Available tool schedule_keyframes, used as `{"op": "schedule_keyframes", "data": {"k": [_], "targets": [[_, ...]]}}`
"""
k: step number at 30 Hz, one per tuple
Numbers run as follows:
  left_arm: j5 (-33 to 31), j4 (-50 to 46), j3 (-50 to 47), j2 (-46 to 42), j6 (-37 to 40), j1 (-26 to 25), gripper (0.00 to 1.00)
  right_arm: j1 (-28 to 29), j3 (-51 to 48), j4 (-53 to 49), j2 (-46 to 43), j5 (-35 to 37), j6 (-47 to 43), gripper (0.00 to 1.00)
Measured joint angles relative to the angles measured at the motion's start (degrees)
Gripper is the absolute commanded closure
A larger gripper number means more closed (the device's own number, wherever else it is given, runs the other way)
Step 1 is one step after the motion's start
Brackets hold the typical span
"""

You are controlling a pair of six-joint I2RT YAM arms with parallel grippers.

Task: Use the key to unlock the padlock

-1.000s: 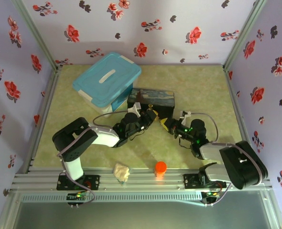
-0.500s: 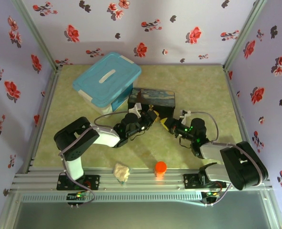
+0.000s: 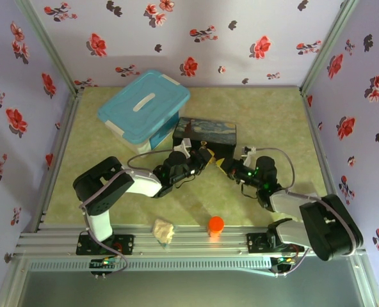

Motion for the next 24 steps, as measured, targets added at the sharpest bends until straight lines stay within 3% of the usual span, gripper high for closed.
{"op": "schedule_keyframes", "data": {"k": [11, 19, 24], "targets": [[-1.97, -0.83, 2.34, 1.7, 0.15, -0.44, 1.0, -0.15, 0.2, 3.21, 1.95, 1.88, 3.82, 1.0], [-5.18, -1.22, 3.54, 2.73, 0.15, -0.55, 1.0, 3.74, 0.44, 6.01, 3.98, 11.04, 14.56, 1.0], [-6.08, -0.74, 3.54, 2.82, 0.17, -0.55, 1.0, 4.39, 0.42, 8.46, 5.53, 12.66, 20.46, 1.0]]}}
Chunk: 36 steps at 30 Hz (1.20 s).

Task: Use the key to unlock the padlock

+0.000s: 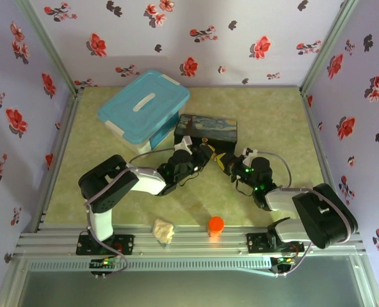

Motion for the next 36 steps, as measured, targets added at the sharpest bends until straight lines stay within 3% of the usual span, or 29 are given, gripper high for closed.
{"op": "schedule_keyframes", "data": {"k": [2, 5, 13, 20, 26, 36], "targets": [[-0.28, 0.17, 0.0, 0.0, 0.0, 0.0, 1.0, 0.04, 0.0, 0.94, 0.59, 0.0, 0.59, 0.97], [0.28, -0.02, -0.04, 0.02, 0.02, 0.0, 1.0, 0.31, 0.74, -3.52, -1.51, -0.07, -2.64, 0.8], [2.86, -1.88, -0.63, -1.53, 2.03, -1.64, 1.0, 3.69, 9.16, -45.9, -22.29, 6.58, -28.3, 0.68], [3.67, -4.46, -1.97, -1.81, 2.84, -1.99, 1.0, 4.35, 13.07, -62.4, -24.7, 10.47, -47.56, 0.66], [3.67, -5.42, -2.84, -1.81, 2.86, -1.99, 1.0, 7.61, 13.0, -65.94, -29.44, 16.17, -58.86, 0.69], [3.65, -5.84, -3.37, -3.04, 3.13, -1.99, 1.0, 21.11, 7.93, -58.9, -30.93, 27.8, -81.15, 0.68]]}}
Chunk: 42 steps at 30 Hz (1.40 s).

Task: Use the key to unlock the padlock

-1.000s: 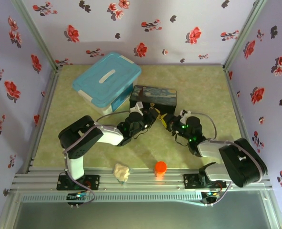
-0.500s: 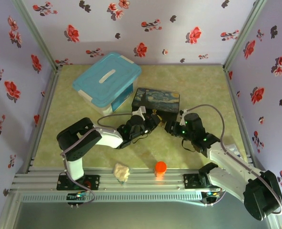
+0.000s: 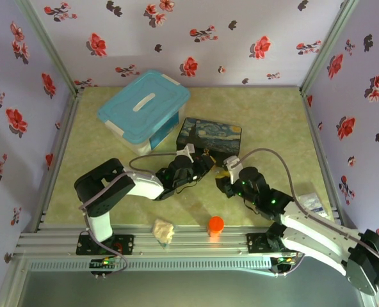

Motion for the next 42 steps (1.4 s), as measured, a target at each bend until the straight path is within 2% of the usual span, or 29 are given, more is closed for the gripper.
{"op": "schedule_keyframes", "data": {"k": [11, 19, 28, 31, 34, 42], "targets": [[0.02, 0.02, -0.28, -0.98, 0.15, 0.0, 1.0, 6.19, 2.38, 2.58, 10.84, 12.04, -8.61, 0.7], [-0.07, 0.13, -0.96, -1.62, 0.13, 0.02, 1.0, 7.41, 6.75, 3.67, 16.57, 17.97, -11.54, 0.84], [-0.92, 0.17, -0.98, -1.9, 0.13, 0.39, 1.0, 7.48, 6.69, 6.36, 17.4, 18.32, -12.0, 0.97], [-1.46, -0.04, -1.03, -2.08, 0.13, 0.5, 1.0, 5.77, 6.43, 7.67, 17.66, 15.19, -11.26, 0.98], [-2.14, -0.13, -1.07, -2.14, 0.15, 0.66, 1.0, 2.36, 5.64, 9.9, 17.53, 9.01, -8.11, 0.99], [-1.73, 1.27, -1.84, -2.21, 0.09, 0.55, 1.0, -9.9, -0.57, 19.12, 14.4, -14.99, 5.7, 1.0]]}}
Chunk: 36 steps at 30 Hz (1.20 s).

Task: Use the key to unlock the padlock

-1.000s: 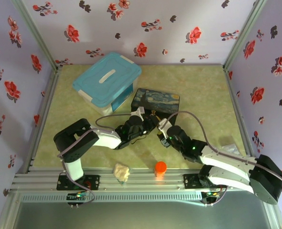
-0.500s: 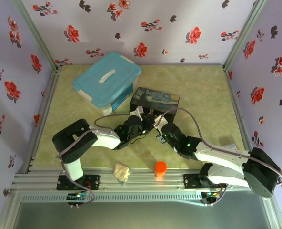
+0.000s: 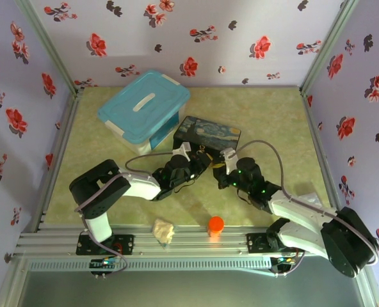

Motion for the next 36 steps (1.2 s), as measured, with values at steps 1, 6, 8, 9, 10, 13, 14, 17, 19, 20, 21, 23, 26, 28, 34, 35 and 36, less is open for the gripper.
{"op": "schedule_keyframes", "data": {"k": [1, 6, 8, 9, 10, 13, 14, 17, 19, 20, 21, 23, 26, 28, 34, 35, 36], "targets": [[0.15, 0.17, -0.09, 0.0, 0.02, 0.0, 1.0, -1.36, -0.57, 1.03, 0.0, -2.58, 1.75, 1.0], [0.7, 0.26, -0.42, -0.28, 0.04, -0.39, 1.0, -5.2, -2.8, 4.22, -0.66, -10.47, 8.46, 1.0], [0.74, 0.28, -0.61, -0.52, 0.04, -0.55, 1.0, -6.23, -3.3, 4.59, -1.2, -12.37, 10.6, 1.0], [0.83, 0.28, -0.72, -0.76, 0.04, -0.63, 1.0, -6.6, -3.48, 4.57, -1.64, -13.09, 11.56, 0.99], [0.87, 0.26, -0.83, -1.05, 0.04, -0.68, 1.0, -6.88, -3.65, 4.48, -2.27, -13.68, 12.46, 0.99], [0.92, 0.42, -1.11, -1.9, 0.07, -0.83, 1.0, -7.08, -3.82, 3.19, -4.57, -13.99, 13.99, 0.94], [0.94, 0.42, -1.18, -2.12, 0.07, -0.87, 1.0, -7.1, -3.82, 2.58, -5.22, -14.03, 14.21, 0.92], [1.03, 0.66, -1.51, -2.47, 0.11, -1.07, 1.0, -7.17, -3.82, 0.17, -7.5, -13.92, 14.8, 0.87], [1.07, 0.63, -1.81, -2.56, 0.55, -1.14, 1.0, -7.32, -3.82, -1.46, -9.11, -13.38, 15.39, 0.85], [1.07, 0.57, -2.05, -2.62, 0.74, -1.14, 1.0, -7.56, -3.82, -2.23, -9.97, -12.28, 15.65, 0.84], [1.07, 0.33, -2.43, -2.71, 0.92, -1.14, 1.0, -8.07, -3.82, -2.99, -10.75, -10.97, 15.85, 0.83], [1.09, 0.0, -2.93, -2.78, 1.18, -1.14, 1.0, -8.76, -3.82, -4.66, -12.0, -8.7, 16.11, 0.8], [1.07, -0.76, -2.99, -2.78, 1.38, -1.14, 1.0, -9.01, -3.82, -6.8, -12.85, -5.88, 16.04, 0.78], [1.07, -1.25, -2.99, -2.8, 1.81, -1.22, 1.0, -9.01, -3.85, -7.69, -12.85, -4.68, 16.09, 0.77], [1.16, -8.24, -2.99, -2.89, 5.33, -1.55, 1.0, -9.01, -3.85, -10.38, -12.76, 0.35, 16.26, 0.72], [1.18, -9.75, -2.99, -2.89, 5.97, -1.55, 1.0, -9.01, -3.85, -10.99, -12.72, 1.33, 16.26, 0.72], [1.36, -11.76, -2.97, -2.89, 6.91, -1.55, 1.0, -9.01, -3.85, -11.8, -12.68, 2.1, 16.26, 0.72]]}}
